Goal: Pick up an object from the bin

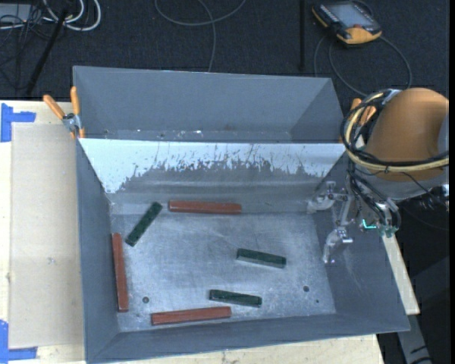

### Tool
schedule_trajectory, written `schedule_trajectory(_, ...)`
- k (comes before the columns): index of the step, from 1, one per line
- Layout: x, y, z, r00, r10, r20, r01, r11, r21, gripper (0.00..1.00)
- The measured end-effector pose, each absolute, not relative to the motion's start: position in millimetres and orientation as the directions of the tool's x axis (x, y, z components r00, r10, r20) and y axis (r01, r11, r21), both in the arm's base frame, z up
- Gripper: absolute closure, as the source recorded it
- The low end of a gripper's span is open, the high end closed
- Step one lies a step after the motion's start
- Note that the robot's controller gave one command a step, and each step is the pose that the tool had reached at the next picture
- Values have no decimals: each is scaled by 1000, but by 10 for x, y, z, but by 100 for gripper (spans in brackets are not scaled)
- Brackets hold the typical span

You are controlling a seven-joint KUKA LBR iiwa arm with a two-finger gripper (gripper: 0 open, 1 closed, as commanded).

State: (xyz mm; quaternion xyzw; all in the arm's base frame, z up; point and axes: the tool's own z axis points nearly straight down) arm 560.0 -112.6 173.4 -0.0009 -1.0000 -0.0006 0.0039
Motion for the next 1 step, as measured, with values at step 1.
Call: schedule_trajectory(1, 5619, -1120, 1773, -1000, -1, 1, -1, 1000, 0, 0)
